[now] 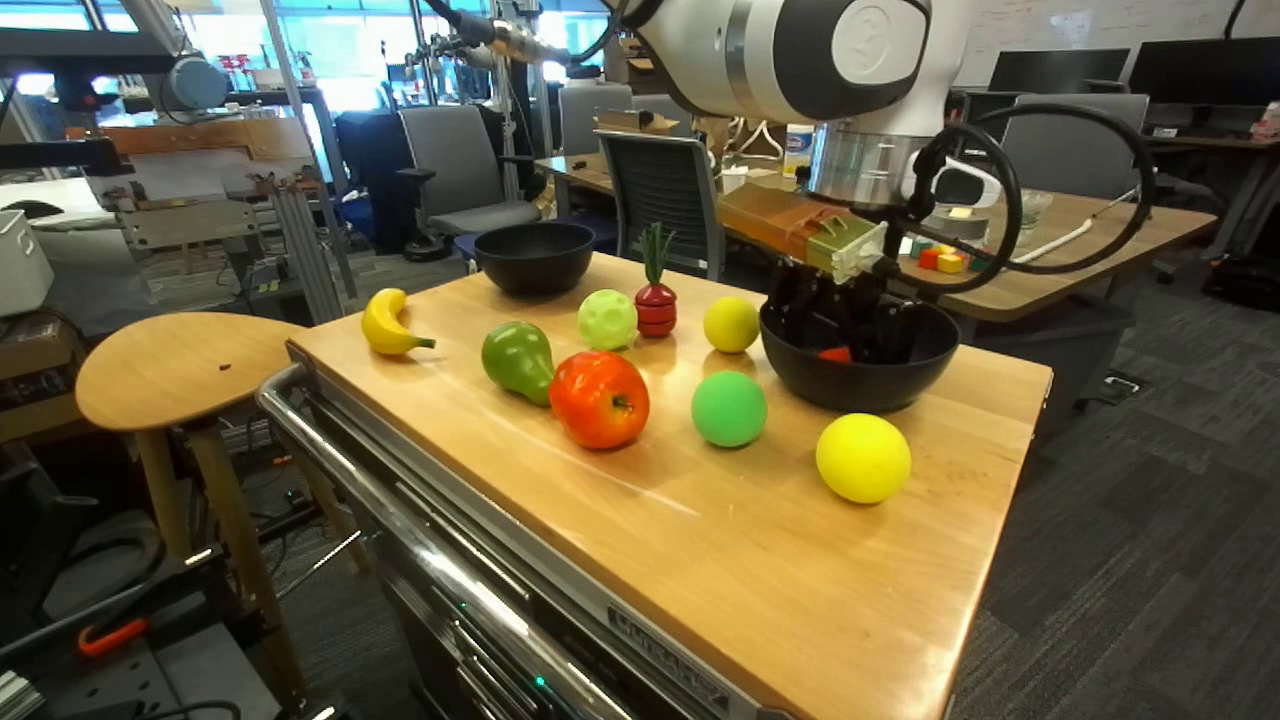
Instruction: Take the fruits and vegetables out of the bowls and put them on the table
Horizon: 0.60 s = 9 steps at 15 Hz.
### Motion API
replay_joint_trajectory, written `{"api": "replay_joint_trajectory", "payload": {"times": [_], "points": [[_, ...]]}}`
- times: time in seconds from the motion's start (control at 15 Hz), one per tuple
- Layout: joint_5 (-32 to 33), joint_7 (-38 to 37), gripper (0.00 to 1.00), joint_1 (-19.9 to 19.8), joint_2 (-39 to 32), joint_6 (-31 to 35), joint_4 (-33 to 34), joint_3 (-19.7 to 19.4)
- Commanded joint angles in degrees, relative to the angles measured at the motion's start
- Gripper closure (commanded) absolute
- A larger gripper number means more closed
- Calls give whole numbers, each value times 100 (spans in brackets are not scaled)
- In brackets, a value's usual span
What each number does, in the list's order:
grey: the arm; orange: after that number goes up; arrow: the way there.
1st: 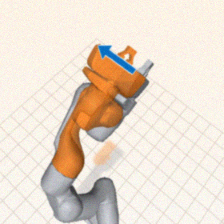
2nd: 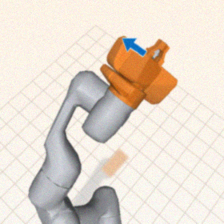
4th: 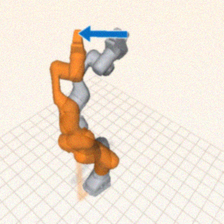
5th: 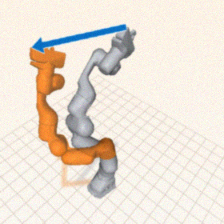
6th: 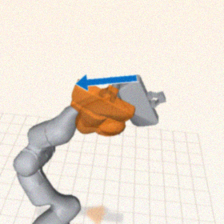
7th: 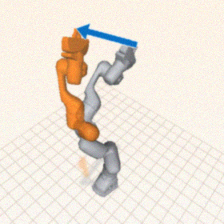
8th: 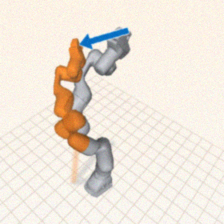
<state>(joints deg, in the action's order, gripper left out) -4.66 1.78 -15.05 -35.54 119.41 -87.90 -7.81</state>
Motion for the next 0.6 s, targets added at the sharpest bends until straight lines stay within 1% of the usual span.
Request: {"api": "replay_joint_trajectory", "payload": {"times": [0.0, 0.07, 0.33, 0.4, 0.53], "points": [[77, -106, 35, 106, 190, -427, -38, -8], [80, -98, 36, 117, 183, -520, 1, -6], [138, 16, 68, 121, 151, -815, 215, -18], [150, 53, 74, 114, 148, -915, 276, -16], [181, 145, 74, 106, 179, -1163, 391, -5]]}}
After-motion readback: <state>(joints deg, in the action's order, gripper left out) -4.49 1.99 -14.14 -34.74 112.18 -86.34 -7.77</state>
